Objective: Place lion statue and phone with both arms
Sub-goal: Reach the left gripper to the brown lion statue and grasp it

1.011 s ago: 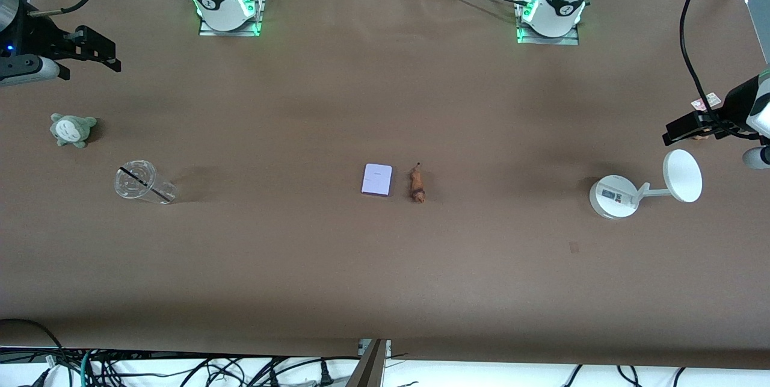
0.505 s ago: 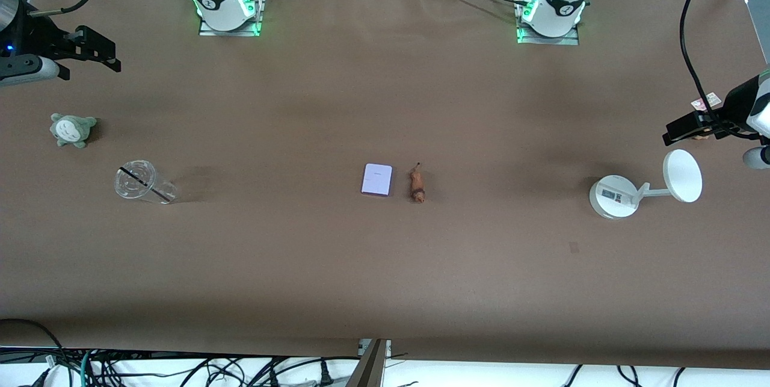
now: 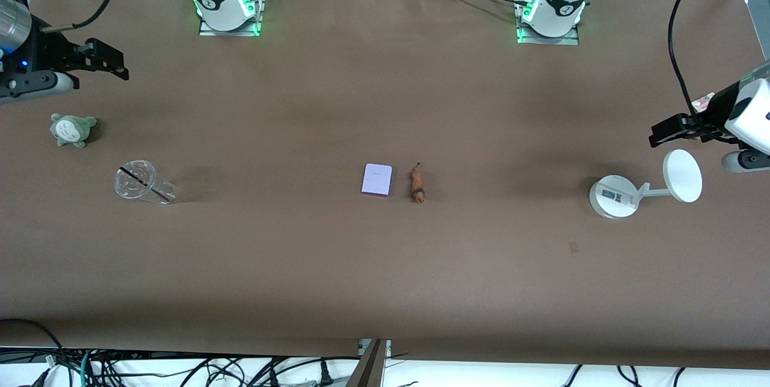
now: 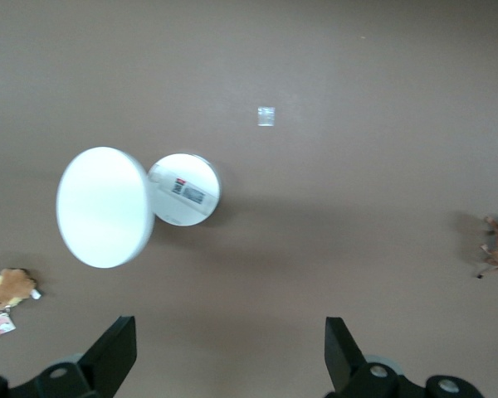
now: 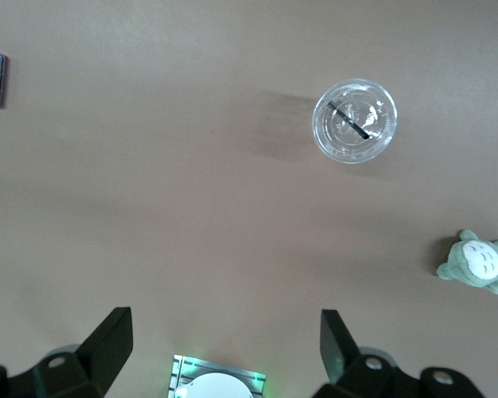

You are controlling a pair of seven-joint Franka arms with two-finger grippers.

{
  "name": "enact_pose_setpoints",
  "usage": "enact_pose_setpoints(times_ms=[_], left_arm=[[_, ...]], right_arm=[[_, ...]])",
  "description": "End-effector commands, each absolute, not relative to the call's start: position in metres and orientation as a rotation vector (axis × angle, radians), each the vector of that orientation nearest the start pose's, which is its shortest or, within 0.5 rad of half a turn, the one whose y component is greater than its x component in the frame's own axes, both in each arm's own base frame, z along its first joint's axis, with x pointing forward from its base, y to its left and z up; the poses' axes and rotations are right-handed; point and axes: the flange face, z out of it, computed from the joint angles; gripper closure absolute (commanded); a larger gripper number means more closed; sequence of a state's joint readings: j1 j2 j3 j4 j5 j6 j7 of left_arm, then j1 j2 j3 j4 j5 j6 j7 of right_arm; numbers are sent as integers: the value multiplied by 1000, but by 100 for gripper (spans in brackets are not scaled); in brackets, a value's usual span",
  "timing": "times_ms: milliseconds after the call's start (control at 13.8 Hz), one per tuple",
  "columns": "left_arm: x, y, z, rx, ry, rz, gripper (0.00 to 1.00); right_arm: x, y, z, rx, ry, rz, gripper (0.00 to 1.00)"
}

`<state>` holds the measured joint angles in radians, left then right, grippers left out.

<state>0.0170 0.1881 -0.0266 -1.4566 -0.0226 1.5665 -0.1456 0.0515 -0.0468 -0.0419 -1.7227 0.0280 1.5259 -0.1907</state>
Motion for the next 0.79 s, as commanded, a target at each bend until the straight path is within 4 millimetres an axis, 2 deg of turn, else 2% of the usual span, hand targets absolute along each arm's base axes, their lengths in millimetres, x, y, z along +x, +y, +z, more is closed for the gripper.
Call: enact_pose_setpoints(times_ms=[0,144,217,289,433,578,722], left_arm=[[623,-37,548,-3219,-276,189,0],[628,-81,530,-3208,-300,208,0],[631,-101,531,-3207,-326,149,0],[629,-135,526,-3209,-331,113,0],[636,-181,495,-3207,-377,86,0],[640,-244,450,-3218,-335,45,0],[641,-286,409,-3229,-330,18,0]], right_arm=[[543,17,563,-3051,-366,238,0],[550,22,557,-3054,-367,215,0],[556,28,551,-3055,-380,202,0],[562,36,544,-3058,-396,189,0],[572,48,529,-3057,-417,178,0],[582,62,513,-3056,-447,160,0],[588,67,501,-3058,-439,170,0]])
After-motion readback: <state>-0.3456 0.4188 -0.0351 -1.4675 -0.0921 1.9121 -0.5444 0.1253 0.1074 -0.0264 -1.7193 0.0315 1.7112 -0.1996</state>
